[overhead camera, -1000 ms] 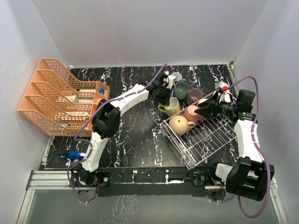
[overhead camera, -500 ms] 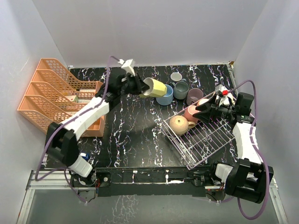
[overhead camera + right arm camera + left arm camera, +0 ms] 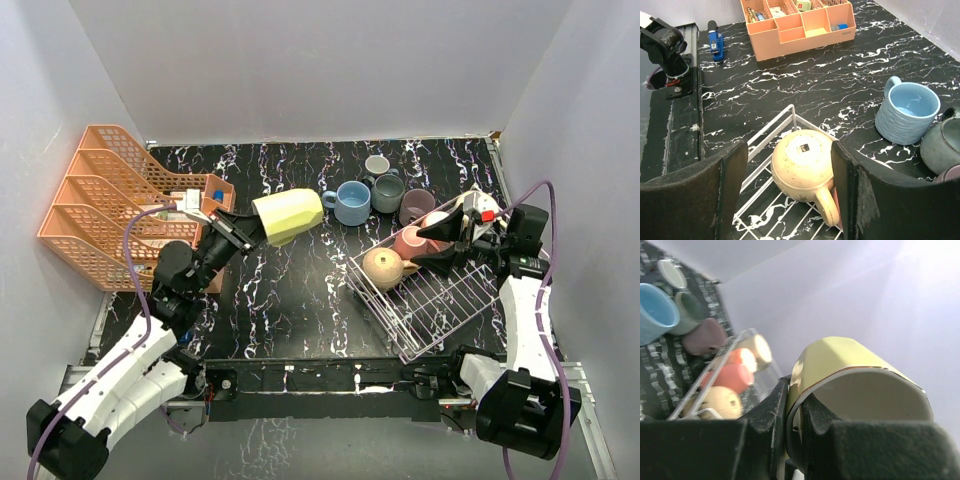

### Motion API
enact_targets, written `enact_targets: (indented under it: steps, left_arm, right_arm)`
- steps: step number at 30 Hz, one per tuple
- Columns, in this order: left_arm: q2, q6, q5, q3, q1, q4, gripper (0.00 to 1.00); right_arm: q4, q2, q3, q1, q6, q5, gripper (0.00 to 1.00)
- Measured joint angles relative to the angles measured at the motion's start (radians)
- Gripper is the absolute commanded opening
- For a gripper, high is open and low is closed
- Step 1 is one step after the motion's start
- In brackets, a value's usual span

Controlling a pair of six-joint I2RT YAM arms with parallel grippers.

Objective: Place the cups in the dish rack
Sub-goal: Pick up the cup at the center of the board, then turn the cup upside down in the dish rack.

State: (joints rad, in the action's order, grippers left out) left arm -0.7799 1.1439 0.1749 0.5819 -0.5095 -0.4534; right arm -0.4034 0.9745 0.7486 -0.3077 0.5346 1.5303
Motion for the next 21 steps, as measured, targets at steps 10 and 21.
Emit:
enact_targets:
  steps: [10,21]
  left_arm:
    - [-0.153,0.356,-0.002,-0.054,-0.052,-0.405,0.0]
    - [-0.326,0.357,-0.069,-0.035,-0.228,-0.672,0.0]
  right_arm:
    - [-0.172,-0.017,0.18,0.171,0.089,0.013,0.81]
    - [0.173,0.093,0.243,0.399,-0.394,-0.063,0.79]
